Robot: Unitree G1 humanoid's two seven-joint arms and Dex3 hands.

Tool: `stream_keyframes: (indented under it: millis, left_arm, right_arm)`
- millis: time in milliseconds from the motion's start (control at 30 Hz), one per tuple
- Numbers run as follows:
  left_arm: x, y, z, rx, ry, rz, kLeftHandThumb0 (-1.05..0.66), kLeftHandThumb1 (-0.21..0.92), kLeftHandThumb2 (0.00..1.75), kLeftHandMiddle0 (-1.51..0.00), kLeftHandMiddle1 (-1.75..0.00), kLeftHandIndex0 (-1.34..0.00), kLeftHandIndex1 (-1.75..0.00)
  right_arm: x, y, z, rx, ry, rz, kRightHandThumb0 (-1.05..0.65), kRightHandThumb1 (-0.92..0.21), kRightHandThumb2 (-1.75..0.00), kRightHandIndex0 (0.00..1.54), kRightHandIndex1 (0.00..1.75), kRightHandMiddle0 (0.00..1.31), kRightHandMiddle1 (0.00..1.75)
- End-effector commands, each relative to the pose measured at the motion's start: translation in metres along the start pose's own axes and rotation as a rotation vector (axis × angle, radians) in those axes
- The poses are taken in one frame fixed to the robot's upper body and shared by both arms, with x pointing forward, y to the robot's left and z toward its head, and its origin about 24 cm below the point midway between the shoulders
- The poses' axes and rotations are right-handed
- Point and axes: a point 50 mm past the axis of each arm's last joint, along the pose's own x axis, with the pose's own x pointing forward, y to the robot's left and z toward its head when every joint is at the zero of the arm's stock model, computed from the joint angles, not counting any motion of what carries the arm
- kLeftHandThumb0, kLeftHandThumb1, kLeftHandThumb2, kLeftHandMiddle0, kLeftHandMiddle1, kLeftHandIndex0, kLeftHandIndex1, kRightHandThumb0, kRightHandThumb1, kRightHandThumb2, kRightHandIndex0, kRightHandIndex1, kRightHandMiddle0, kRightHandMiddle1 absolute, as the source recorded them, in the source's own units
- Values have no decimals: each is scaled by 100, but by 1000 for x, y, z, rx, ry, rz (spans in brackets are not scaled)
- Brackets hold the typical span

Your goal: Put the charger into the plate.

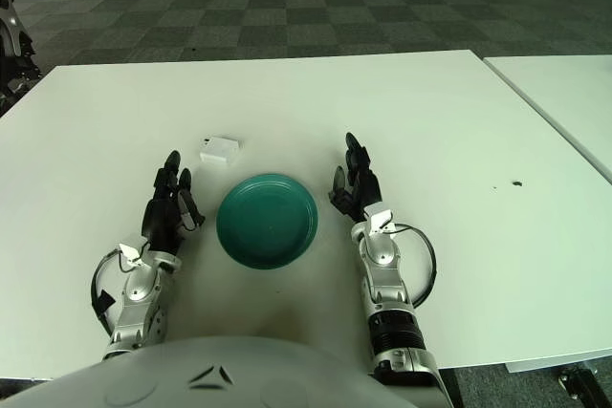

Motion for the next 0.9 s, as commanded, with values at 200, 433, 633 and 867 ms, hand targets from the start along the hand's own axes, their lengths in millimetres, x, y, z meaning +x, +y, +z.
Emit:
stream_keyframes:
  millis: [200, 433, 633, 867]
  left_arm:
    - [22, 5, 48, 125, -165, 40, -92, 92, 102, -16, -1, 0, -46]
    - [66, 1, 85, 687, -408, 22, -89, 92, 99, -18, -1, 0, -53]
    - [93, 26, 103, 1094, -520, -62, -99, 92, 87, -23, -2, 0, -77]
    - [124, 15, 120, 1428, -520, -300, -104, 92, 64, -27, -1, -8, -123]
  right_arm:
    - [-30, 4, -54, 20, 304, -8, -89, -92, -94, 3, 1, 0, 19]
    - [-26, 4, -55, 18, 312, -6, -89, -92, -93, 3, 0, 0, 17]
    - [-24, 4, -57, 26, 320, -6, -89, -92, -92, 2, 0, 0, 17]
    - [-21, 4, -58, 27, 327, -10, -90, -92, -90, 3, 0, 0, 17]
